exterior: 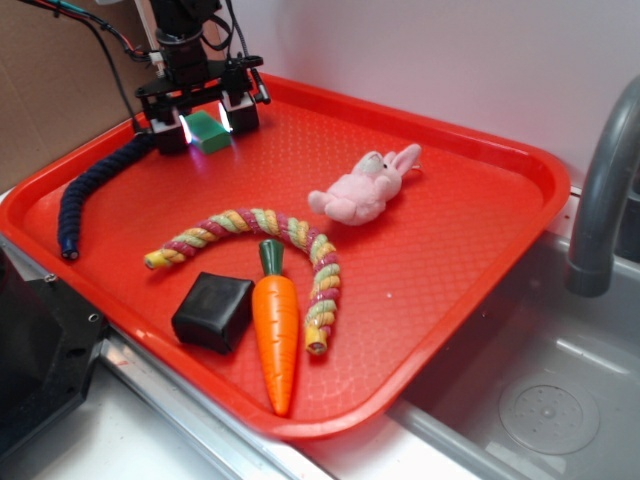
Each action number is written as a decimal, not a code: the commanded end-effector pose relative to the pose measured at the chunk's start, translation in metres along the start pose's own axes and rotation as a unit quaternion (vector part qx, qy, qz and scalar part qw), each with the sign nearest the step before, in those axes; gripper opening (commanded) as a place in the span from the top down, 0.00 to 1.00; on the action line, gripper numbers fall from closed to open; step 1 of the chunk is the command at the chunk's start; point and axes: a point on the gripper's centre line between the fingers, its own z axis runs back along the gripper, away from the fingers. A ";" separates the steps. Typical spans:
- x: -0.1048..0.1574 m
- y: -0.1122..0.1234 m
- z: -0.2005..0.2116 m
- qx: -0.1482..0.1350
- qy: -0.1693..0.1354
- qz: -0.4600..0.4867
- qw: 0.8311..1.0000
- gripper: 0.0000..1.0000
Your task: Grab the green block.
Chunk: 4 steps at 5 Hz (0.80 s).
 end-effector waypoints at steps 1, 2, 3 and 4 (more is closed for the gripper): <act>-0.017 0.012 0.034 -0.023 -0.007 -0.039 0.999 1.00; -0.033 0.019 0.071 -0.075 -0.005 -0.154 0.985 1.00; -0.060 0.026 0.112 -0.080 -0.035 -0.278 0.957 1.00; -0.078 0.035 0.151 -0.090 -0.075 -0.395 0.911 1.00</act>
